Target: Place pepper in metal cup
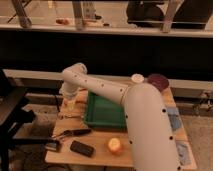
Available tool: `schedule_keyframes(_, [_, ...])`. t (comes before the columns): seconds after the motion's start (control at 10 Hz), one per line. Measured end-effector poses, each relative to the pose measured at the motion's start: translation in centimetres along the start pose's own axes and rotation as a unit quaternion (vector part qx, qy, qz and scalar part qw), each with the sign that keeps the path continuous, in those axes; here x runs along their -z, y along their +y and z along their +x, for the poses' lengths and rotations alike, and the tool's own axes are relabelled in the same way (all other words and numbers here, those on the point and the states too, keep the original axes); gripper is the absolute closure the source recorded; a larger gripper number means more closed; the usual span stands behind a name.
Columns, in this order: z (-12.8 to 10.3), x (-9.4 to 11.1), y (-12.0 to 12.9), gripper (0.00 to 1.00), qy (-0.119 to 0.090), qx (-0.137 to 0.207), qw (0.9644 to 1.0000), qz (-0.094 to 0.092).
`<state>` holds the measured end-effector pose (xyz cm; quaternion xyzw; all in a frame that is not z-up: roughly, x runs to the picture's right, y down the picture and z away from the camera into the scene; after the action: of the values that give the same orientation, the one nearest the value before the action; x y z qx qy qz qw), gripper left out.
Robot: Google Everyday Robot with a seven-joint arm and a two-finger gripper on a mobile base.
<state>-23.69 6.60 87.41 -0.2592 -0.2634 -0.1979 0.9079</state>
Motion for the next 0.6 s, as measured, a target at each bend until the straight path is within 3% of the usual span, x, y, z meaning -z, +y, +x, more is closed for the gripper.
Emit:
schedule_keyframes(0.4, [2.6,-1.0,-0.8,0.2,0.007,-0.016,0.9998,-0.007])
schedule_keyframes(0.6, [5.0,-1.3,-1.1,0.2,0.006,-0.029,0.9995,-0.011])
